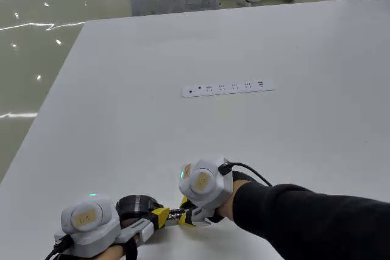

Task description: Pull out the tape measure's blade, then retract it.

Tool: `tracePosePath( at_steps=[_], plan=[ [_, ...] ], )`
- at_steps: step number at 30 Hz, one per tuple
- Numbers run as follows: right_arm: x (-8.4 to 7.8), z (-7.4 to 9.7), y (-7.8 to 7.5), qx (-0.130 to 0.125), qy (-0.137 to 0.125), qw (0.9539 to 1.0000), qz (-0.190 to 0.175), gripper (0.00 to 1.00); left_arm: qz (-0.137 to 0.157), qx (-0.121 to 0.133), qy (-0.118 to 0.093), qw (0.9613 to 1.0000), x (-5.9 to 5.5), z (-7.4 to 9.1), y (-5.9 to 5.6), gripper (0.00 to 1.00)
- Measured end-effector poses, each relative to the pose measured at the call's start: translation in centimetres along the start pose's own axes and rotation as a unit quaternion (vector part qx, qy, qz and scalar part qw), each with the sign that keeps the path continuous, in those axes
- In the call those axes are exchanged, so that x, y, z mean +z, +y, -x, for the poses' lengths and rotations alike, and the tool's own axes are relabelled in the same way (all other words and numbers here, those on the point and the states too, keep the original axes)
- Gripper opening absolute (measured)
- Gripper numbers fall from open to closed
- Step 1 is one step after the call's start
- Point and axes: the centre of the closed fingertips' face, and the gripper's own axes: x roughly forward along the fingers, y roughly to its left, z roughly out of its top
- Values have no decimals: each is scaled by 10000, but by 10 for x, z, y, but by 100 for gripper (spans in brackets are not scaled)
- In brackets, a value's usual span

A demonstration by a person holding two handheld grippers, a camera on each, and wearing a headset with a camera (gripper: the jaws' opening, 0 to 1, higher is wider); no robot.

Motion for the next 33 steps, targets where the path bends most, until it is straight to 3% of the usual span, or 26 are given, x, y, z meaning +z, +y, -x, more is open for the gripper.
tracePosePath(
  at_steps=[33],
  plan=[
    [13, -13, 2, 71, -148, 9999, 17, 11, 4, -26, 2, 10000, 0, -2, 0, 62]
  ],
)
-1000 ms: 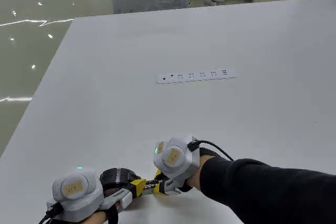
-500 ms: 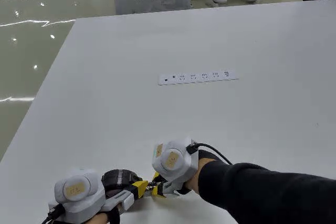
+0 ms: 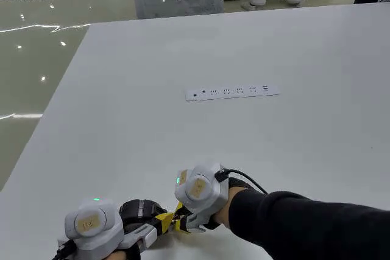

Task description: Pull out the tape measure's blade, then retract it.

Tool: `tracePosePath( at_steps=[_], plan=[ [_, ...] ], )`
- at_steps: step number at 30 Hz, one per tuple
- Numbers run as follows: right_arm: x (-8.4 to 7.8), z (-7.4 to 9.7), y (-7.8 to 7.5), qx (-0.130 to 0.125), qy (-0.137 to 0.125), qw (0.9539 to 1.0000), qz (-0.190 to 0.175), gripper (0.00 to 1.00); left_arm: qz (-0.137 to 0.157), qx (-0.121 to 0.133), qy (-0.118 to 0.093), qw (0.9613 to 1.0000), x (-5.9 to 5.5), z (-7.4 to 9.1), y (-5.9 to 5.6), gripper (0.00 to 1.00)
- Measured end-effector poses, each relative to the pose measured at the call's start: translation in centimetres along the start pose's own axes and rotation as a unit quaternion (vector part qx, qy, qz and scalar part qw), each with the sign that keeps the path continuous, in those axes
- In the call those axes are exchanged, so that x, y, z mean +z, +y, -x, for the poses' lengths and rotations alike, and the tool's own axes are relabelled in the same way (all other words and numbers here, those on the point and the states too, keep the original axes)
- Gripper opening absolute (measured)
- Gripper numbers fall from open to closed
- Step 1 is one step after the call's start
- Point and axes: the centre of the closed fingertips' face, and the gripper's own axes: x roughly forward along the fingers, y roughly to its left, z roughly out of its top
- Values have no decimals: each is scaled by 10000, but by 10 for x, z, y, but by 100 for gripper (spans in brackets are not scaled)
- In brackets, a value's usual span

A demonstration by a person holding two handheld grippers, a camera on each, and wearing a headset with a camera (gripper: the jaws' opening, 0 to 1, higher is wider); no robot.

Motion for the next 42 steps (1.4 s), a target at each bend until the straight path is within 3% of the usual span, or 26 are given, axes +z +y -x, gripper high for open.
tracePosePath(
  at_steps=[25, 28, 31, 38, 42],
  plan=[
    [6, -5, 0, -171, -15, 9999, -8, 12, -1, -21, -43, 10000, 0, 0, 0, 64],
    [6, -3, -1, -201, 49, 9990, -391, 12, 47, 4, 19, 10000, 1, -1, -1, 64],
    [6, -3, -1, -194, 43, 9994, -292, 12, 62, -29, -15, 10000, 2, -3, 1, 65],
    [12, 11, 1, -218, -236, 9986, -415, 12, 96, -91, 62, 9999, 1, -3, -1, 66],
    [13, 21, 3, -284, -330, 9985, -334, 10, -191, -144, 58, 9997, 1, 0, -2, 66]
  ],
)
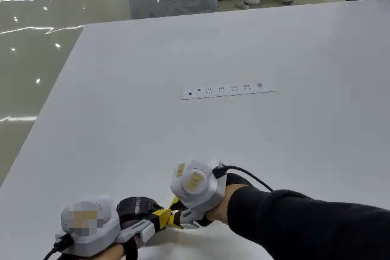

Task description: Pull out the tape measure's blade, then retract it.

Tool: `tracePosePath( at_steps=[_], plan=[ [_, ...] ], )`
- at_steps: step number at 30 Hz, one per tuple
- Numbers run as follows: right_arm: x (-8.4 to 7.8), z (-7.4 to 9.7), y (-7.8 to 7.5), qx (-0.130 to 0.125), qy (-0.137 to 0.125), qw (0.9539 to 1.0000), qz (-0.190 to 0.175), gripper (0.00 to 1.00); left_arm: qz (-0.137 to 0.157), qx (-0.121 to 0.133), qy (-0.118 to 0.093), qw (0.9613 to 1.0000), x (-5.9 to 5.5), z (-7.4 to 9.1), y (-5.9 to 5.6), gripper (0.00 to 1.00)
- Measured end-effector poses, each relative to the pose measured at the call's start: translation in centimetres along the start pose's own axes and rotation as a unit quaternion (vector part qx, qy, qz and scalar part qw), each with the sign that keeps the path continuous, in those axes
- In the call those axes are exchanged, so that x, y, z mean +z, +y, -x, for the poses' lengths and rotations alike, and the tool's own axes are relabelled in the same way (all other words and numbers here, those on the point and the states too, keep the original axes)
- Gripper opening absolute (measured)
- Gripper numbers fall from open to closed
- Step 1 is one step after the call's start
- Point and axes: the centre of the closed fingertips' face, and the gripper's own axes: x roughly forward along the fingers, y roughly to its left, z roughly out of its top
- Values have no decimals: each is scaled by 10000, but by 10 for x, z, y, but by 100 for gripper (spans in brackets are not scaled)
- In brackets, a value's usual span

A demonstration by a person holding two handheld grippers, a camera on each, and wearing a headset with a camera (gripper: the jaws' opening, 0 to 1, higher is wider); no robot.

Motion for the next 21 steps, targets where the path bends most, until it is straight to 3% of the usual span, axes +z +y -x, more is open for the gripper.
tracePosePath(
  at_steps=[5, 10, 11, 16, 21],
  plan=[
    [-4, 12, 8, -65, -136, 9999, 74, 13, -468, -102, 13, 9988, 5, 4, -1, 64],
    [-17, 24, 14, -166, -163, 9997, 95, 16, -713, -267, 7, 9971, 11, 8, -2, 62],
    [-20, 29, 14, -218, -207, 9995, 85, 17, -856, -303, 90, 9958, 9, 8, -2, 63],
    [-29, 52, 9, -489, -445, 9976, -225, 18, -1089, -534, 130, 9925, 7, 16, -3, 71],
    [-43, 79, -1, -810, -632, 9929, -598, 19, -1295, -607, 133, 9896, 6, 26, 7, 75]
  ],
)
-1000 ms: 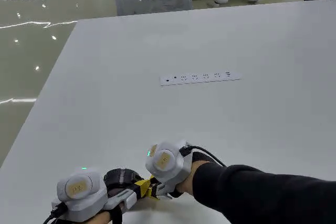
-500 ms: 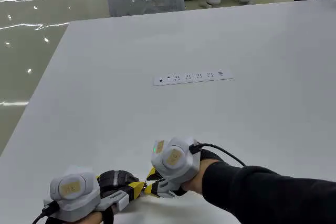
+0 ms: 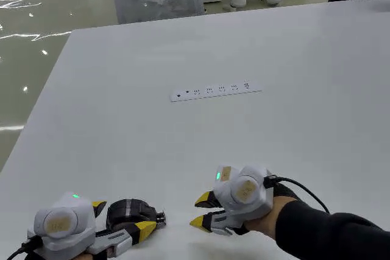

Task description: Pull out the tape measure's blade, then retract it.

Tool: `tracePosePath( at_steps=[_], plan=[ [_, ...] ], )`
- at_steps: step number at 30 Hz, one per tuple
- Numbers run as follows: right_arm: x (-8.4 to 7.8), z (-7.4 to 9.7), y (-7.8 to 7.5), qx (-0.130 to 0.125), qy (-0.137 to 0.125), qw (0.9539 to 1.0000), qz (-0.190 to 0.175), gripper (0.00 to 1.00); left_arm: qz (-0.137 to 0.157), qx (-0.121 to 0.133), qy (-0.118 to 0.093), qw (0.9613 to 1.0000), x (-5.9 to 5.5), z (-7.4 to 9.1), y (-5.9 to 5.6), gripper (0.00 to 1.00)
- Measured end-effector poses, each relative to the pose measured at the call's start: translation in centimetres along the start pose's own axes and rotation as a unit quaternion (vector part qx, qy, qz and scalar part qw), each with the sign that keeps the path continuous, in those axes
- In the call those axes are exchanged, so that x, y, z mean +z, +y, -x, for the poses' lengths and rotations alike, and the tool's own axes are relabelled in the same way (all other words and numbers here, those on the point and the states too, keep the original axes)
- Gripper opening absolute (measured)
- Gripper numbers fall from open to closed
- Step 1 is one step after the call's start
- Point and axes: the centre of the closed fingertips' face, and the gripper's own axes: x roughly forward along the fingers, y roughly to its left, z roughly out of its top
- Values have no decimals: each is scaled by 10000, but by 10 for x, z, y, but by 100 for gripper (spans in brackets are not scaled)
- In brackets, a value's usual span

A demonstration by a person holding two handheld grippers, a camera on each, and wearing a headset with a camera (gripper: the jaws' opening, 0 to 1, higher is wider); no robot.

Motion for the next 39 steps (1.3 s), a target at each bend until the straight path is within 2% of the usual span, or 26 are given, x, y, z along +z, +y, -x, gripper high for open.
tracePosePath(
  at_steps=[3, 5, 9, 11, 16, 19, 22, 25, 28, 31, 33, 35, 36, 37, 39],
  plan=[
    [-7, 16, -9, -163, -46, 9998, -125, 21, 114, 15, 49, 9999, -5, 7, 9, 80],
    [-13, 28, -17, -322, -84, 9993, -169, 22, 143, 60, 5, 9999, -6, 13, 17, 83],
    [-24, 48, -27, -490, -114, 9982, -333, 23, 222, 37, -99, 9997, -6, 24, 25, 89],
    [-30, 57, -32, -578, -137, 9973, -424, 25, 254, -89, -175, 9995, -5, 29, 24, 90],
    [-45, 74, -35, -692, -63, 9966, -451, 28, 92, -70, -156, 9998, -8, 37, 27, 94],
    [-54, 81, -34, -712, 21, 9965, -435, 33, 63, -99, -162, 9998, -8, 43, 28, 95],
    [-66, 89, -32, -660, 70, 9953, -701, 36, -67, -127, -149, 9998, -10, 48, 27, 97],
    [-75, 98, -34, -751, 47, 9933, -872, 43, -246, -217, -128, 9994, -10, 53, 23, 99],
    [-80, 107, -34, -835, 14, 9926, -877, 46, -350, -303, -83, 9989, -12, 55, 20, 99],
    [-88, 114, -34, -918, 27, 9917, -898, 52, -350, -347, -183, 9986, -10, 59, 21, 99],
    [-97, 118, -35, -971, 65, 9906, -963, 59, -333, -357, -193, 9986, -9, 64, 18, 99],
    [-105, 123, -36, -992, 99, 9892, -1079, 65, -410, -414, -107, 9982, -13, 67, 14, 99],
    [-107, 125, -36, -1025, 87, 9887, -1086, 67, -411, -480, 23, 9980, -18, 68, 11, 99],
    [-108, 130, -37, -1090, 66, 9881, -1085, 69, -523, -419, 136, 9977, -23, 71, 13, 99],
    [-110, 136, -39, -1168, 68, 9875, -1052, 72, -556, -399, 134, 9976, -23, 73, 15, 99]
  ],
)
